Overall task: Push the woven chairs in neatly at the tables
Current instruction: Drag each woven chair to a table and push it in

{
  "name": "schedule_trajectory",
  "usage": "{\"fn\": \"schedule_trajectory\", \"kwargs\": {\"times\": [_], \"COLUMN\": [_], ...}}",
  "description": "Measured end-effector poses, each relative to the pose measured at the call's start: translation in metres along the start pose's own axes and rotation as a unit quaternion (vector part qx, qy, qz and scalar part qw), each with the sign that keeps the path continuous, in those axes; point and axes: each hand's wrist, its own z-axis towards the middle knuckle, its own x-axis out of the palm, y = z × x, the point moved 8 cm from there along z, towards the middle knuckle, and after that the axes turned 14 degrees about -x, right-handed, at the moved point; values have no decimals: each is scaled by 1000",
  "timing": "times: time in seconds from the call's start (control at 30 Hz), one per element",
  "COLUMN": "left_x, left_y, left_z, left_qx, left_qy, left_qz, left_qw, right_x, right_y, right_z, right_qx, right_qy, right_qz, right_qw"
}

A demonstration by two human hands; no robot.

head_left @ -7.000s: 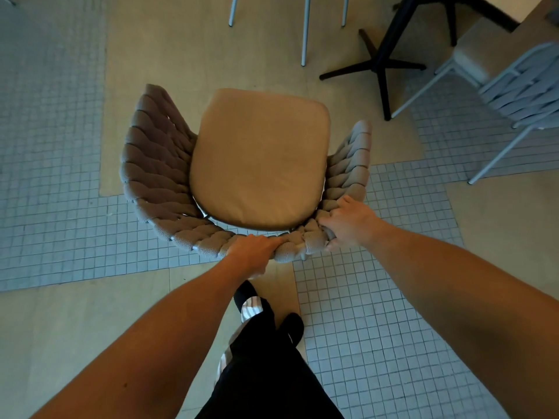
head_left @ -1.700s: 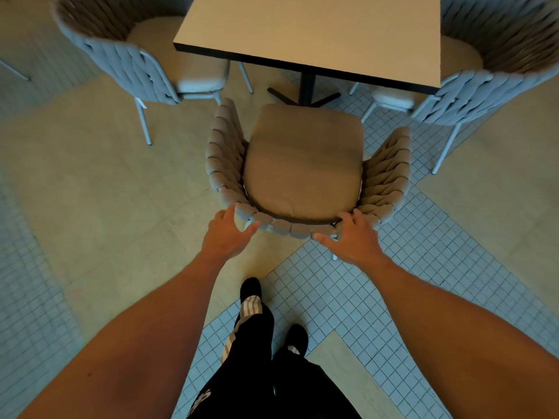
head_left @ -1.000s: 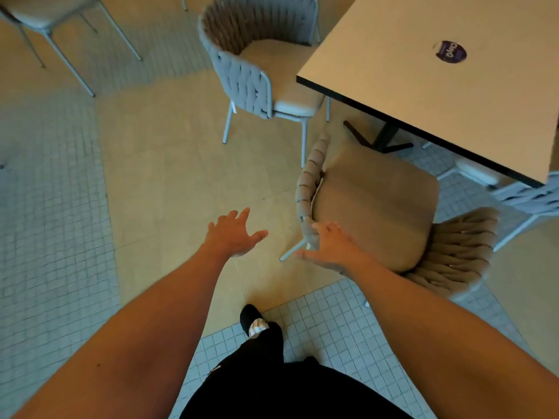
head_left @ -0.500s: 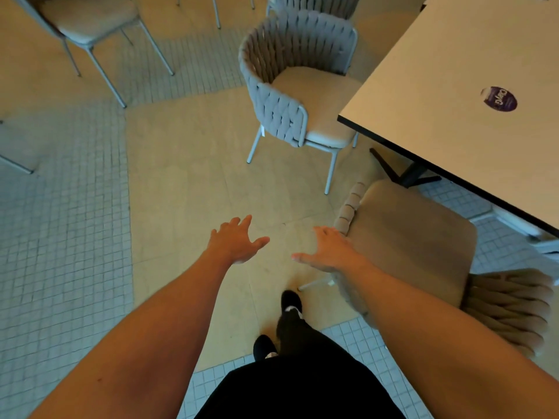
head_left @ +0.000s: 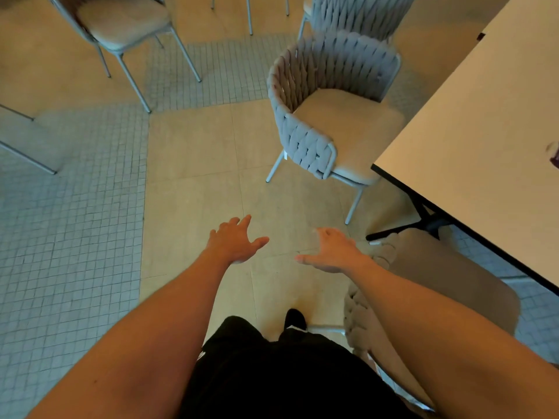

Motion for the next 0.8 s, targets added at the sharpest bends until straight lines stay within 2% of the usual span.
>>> {"fn": "schedule_trajectory", "kwargs": {"times": [0.3,0.8], "left_x": [-62,-208], "left_y": [5,3], "left_z": [106,294], "left_qx": [8,96], "left_qy": [6,-5], "left_qz": [1,78], "left_qw": [1000,992], "right_x": [-58,-166], "right_y": [14,65], "right_z": [100,254], "right_qx": [1,76], "right_qy": [12,-26], "right_qz": [-5,50], "right_qw": [1000,996]}}
